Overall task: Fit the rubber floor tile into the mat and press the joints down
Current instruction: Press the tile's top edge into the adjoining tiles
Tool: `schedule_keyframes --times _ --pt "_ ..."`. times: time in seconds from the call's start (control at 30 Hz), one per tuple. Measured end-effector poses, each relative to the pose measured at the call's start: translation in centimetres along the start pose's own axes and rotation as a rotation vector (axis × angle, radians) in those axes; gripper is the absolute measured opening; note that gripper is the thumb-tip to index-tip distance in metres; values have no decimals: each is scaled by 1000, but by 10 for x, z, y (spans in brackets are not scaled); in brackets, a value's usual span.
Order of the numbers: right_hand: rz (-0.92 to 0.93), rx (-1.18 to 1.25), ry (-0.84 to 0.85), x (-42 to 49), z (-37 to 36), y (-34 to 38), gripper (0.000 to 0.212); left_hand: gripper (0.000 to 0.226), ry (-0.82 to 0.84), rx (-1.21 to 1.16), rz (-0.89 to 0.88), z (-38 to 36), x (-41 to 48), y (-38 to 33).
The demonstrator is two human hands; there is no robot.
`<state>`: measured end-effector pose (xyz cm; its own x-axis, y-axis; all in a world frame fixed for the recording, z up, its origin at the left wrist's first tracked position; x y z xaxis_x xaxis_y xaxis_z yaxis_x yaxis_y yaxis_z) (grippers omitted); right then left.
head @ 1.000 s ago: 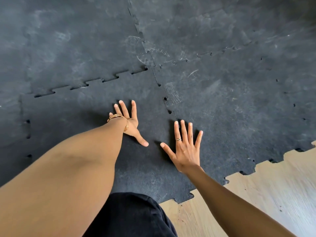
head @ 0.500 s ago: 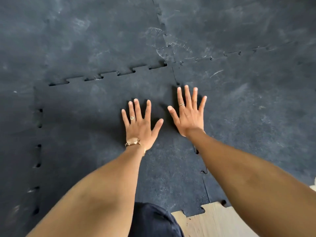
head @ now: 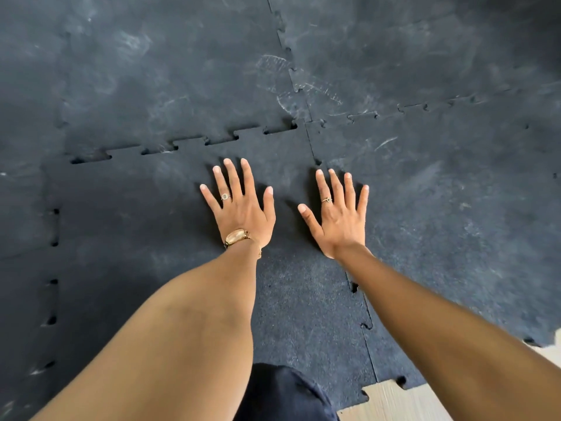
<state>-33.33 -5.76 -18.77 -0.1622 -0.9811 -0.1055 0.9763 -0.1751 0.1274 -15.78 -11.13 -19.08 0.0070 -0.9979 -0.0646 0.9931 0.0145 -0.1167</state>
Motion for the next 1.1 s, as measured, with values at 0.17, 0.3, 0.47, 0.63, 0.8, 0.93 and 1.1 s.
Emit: schedule_keyframes --times 0.17,0.3,0.47,0.63,0.8,0.93,1.1 --pt "-134 92 -200 64 38 10 69 68 10 2 -2 -2 -1 0" --pt "21 121 -120 102 18 30 74 69 0 -12 6 -3 2 1" --pt "3 18 -27 109 1 24 78 69 5 -3 0 -3 1 0" --pt "-14 -3 17 111 0 24 81 69 58 26 4 -1 2 -2" --pt "-31 6 17 111 5 26 82 69 77 101 -192 17 41 4" --pt "-40 4 11 110 -1 23 81 75 23 69 -135 18 78 38" --pt "-32 30 -14 110 5 24 82 80 59 35 -154 12 77 41"
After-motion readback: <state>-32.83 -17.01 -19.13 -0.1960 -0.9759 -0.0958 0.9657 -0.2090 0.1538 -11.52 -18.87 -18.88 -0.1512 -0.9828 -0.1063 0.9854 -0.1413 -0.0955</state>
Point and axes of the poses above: each hand's wrist, its own x-axis towards the middle knuckle, its own z-axis out of the back of the hand, y = z × x, the point moved 7 cm from there along x, towards the middle knuckle, and after that the axes turned 1 degree about z, right-handed, at the moved point
